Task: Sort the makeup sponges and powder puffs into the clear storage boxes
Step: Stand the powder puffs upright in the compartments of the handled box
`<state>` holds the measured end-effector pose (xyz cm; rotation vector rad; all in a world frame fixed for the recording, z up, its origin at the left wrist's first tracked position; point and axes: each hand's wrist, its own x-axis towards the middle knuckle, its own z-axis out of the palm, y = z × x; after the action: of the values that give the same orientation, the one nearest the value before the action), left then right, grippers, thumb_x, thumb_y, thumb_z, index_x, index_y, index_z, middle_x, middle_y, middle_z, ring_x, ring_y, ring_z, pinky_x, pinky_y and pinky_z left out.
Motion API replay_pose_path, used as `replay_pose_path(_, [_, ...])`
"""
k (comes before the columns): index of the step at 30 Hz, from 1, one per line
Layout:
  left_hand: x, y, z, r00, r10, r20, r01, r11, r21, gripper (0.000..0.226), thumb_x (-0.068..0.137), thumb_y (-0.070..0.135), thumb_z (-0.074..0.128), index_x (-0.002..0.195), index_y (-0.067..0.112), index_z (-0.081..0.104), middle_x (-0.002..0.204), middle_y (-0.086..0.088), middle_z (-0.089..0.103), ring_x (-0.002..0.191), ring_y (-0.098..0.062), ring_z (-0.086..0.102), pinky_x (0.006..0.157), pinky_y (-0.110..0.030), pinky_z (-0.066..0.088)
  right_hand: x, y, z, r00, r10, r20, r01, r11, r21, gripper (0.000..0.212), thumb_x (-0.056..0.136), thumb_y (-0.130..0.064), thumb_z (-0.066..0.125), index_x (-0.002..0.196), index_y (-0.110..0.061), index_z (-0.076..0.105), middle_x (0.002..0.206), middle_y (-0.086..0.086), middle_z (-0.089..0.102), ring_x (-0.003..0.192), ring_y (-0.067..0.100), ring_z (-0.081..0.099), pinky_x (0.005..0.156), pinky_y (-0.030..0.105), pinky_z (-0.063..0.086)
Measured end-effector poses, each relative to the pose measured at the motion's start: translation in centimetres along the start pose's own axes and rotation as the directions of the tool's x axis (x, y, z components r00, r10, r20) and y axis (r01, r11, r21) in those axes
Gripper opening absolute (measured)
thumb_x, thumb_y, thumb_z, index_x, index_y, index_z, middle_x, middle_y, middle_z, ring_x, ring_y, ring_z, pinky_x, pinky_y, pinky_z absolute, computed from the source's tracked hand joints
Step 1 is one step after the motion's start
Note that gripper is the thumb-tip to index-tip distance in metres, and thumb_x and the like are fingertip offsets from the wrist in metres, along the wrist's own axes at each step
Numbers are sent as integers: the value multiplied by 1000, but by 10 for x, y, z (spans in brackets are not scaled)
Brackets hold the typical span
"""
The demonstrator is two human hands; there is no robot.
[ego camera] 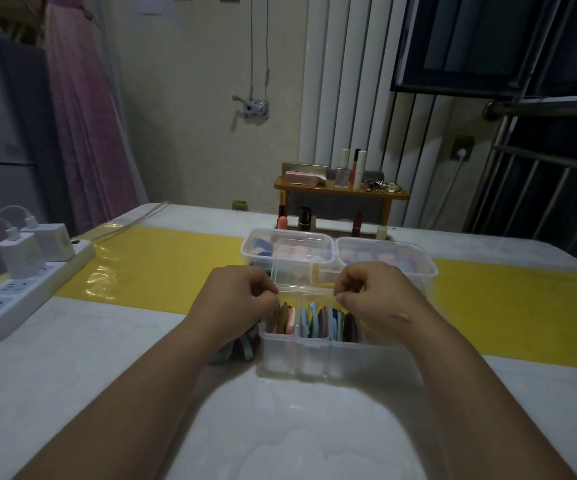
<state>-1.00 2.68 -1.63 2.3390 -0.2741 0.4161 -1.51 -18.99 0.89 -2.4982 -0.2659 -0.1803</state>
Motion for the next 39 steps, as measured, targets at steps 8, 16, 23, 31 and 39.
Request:
replay_pose_path(8, [1, -5, -3, 999, -37, -15, 37, 999, -37, 26, 82, 12, 63, 70, 34, 68, 59, 15, 63, 57, -2, 57, 53, -16, 40, -2, -4, 7, 996, -70, -62, 72, 997, 29, 18, 94, -17, 60, 84, -31, 63, 83, -13, 61, 76, 4, 56, 62, 17, 40])
replay_pose_path(16, [9, -16, -22, 966, -237, -108, 176, 900, -399, 40, 85, -11, 47, 78, 19, 73, 78, -7, 63, 54, -5, 62, 45, -17, 43, 1, 0, 7, 991, -103, -87, 108, 993, 48, 15, 94, -18, 60, 86, -30, 64, 80, -15, 60, 74, 4, 55, 61, 17, 39])
replay_pose_path(23, [18, -40, -23, 941, -307, -139, 287, 946, -147, 42, 76, -4, 51, 89, 30, 73, 100, 2, 70, 79, -19, 59, 70, -32, 48, 2, 1, 9, 989, -128, -72, 134, 987, 89, 16, 94, -18, 60, 88, -31, 65, 84, -14, 62, 80, 8, 58, 71, 24, 50])
replay_pose_path(31, [20, -49, -12, 926, -367, 92, 371, 928, -29, 39, 87, 11, 51, 115, 33, 69, 111, -8, 68, 91, -27, 63, 72, -33, 52, 1, 2, 10, 989, -126, -74, 133, 987, 93, 14, 94, -19, 60, 88, -30, 67, 83, -13, 63, 79, 7, 58, 71, 26, 51])
replay_pose_path(39, [18, -44, -14, 964, -234, -128, 238, 971, 17, 35, 86, 6, 63, 112, 28, 68, 106, 0, 66, 92, -22, 61, 77, -35, 53, 1, 2, 10, 989, -132, -72, 140, 984, 108, 13, 93, -18, 62, 88, -28, 68, 81, -14, 62, 76, 5, 57, 67, 19, 47])
